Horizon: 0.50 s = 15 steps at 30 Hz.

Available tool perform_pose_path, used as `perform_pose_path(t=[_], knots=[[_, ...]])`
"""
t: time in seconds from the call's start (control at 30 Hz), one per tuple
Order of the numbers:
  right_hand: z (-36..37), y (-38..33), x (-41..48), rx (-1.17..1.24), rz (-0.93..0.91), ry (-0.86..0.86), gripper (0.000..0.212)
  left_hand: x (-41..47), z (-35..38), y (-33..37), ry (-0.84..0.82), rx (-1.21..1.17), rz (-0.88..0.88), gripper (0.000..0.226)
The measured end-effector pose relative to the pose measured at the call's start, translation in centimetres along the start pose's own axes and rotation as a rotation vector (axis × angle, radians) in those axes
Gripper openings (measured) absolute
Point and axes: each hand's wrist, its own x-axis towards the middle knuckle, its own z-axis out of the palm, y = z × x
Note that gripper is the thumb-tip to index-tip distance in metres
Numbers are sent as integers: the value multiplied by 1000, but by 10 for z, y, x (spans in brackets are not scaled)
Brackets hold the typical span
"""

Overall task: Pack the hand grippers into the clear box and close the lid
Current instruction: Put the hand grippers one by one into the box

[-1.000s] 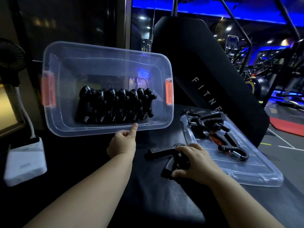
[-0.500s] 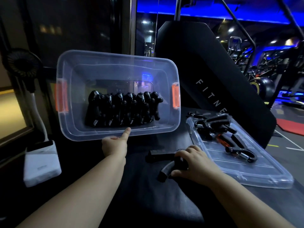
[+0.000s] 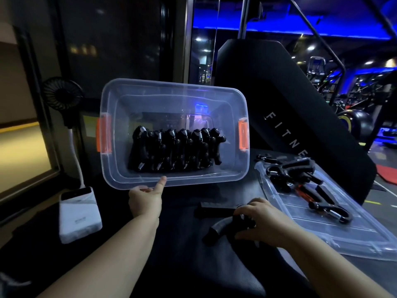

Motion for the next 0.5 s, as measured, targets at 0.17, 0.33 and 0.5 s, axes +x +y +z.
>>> perform_pose_path(t=[0.17, 0.33, 0.5], knots=[[-7, -24, 3, 60, 44, -47, 95, -4, 0, -2, -2, -14, 8, 62], [-6, -32, 11, 104, 28, -7, 112, -7, -2, 0, -11, 6, 14, 54], [-8, -42, 16, 69, 1, 14, 95, -2, -4, -4, -17, -4, 20, 56]])
